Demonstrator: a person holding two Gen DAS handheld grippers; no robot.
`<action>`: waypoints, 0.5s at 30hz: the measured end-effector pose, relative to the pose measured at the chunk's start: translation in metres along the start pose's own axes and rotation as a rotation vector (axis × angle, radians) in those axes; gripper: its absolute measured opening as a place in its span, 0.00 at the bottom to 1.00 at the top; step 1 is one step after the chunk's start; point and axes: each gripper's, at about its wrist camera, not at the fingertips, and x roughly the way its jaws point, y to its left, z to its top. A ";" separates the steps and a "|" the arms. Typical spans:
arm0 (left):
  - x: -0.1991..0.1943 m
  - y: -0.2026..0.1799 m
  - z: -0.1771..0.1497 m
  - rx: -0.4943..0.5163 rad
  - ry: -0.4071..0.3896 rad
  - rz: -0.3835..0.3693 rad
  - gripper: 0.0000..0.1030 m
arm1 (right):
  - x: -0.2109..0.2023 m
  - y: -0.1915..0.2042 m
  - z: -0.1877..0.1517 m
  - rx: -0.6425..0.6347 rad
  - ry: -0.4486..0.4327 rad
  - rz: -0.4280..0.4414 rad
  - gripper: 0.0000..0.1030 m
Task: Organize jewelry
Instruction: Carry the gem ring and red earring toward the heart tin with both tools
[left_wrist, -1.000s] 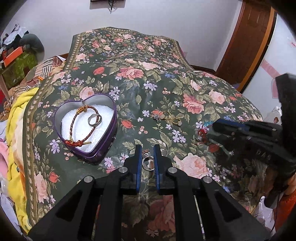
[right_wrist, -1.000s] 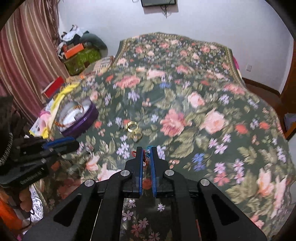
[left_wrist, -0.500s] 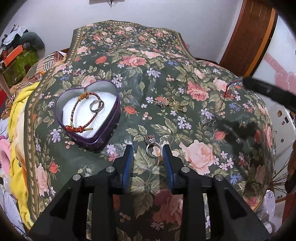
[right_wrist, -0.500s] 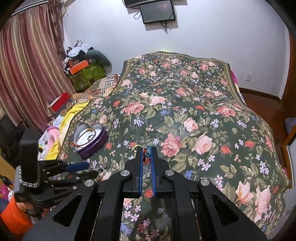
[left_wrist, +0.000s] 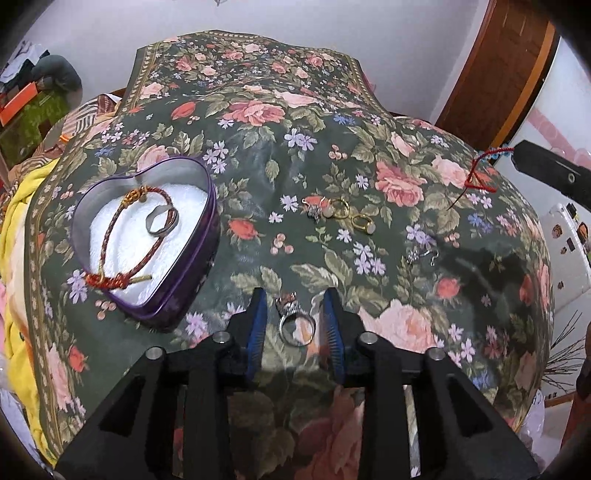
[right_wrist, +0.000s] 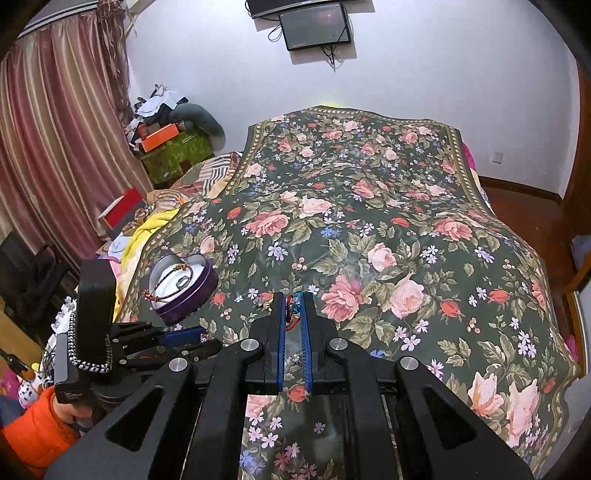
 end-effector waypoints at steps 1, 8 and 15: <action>0.001 0.000 0.001 -0.004 -0.001 -0.001 0.17 | 0.000 0.000 0.000 -0.001 0.001 0.001 0.06; -0.008 0.003 -0.001 -0.012 -0.033 0.016 0.11 | 0.007 0.006 0.004 -0.012 0.009 0.015 0.06; -0.043 0.014 0.004 -0.034 -0.116 0.024 0.11 | 0.012 0.026 0.013 -0.055 0.001 0.044 0.06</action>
